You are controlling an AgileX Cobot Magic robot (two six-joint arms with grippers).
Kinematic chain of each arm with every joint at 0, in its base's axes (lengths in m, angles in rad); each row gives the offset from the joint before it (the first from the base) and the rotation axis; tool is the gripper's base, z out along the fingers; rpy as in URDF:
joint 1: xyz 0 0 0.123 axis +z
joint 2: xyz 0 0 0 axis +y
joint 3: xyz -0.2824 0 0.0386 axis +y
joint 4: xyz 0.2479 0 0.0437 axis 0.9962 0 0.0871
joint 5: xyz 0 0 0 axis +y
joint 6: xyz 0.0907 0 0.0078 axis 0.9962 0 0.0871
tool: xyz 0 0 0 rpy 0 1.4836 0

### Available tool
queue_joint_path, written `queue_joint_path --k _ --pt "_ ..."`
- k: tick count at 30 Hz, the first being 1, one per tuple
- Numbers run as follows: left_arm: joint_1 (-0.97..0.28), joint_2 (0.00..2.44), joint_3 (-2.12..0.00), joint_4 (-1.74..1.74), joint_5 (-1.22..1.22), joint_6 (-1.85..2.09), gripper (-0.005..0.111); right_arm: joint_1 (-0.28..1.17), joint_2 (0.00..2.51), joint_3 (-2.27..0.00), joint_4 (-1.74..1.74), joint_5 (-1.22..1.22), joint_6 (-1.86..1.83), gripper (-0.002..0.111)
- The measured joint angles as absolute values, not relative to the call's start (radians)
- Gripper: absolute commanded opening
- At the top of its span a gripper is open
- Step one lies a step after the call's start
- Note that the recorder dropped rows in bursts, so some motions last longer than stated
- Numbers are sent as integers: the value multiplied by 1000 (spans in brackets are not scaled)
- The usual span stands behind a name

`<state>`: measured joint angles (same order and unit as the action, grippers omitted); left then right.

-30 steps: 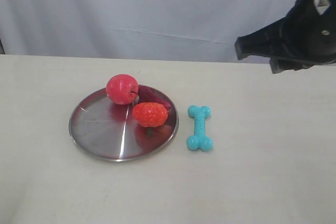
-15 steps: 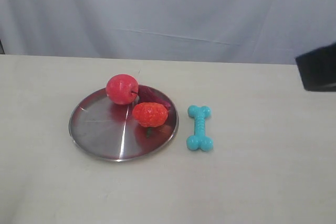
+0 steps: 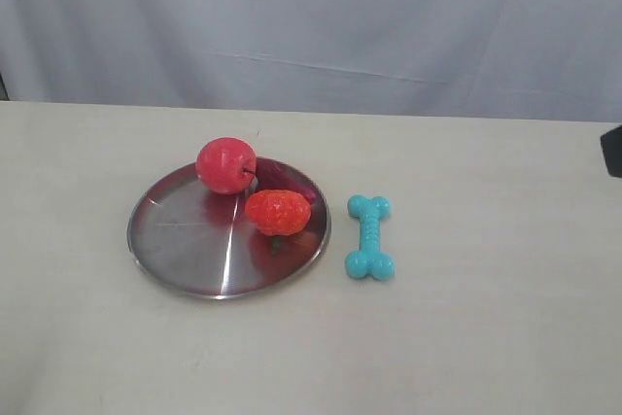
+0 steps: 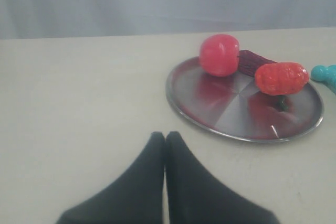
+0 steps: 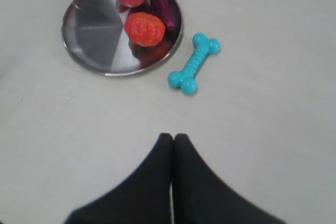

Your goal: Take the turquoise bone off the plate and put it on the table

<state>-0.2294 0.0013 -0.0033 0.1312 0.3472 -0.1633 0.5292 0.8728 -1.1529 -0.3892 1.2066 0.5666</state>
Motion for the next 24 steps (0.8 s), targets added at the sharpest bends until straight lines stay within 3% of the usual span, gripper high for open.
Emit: queue_joint_path --k 7,16,24 --pt "-229 1 -3 131 347 -163 0 460 843 -1090 -423 867 566 -1" --pt "-229 1 -3 131 347 -163 0 91 736 -821 -244 432 566 -1" --pt "-229 1 -3 131 347 -163 0 -160 450 -454 -205 142 566 -1"
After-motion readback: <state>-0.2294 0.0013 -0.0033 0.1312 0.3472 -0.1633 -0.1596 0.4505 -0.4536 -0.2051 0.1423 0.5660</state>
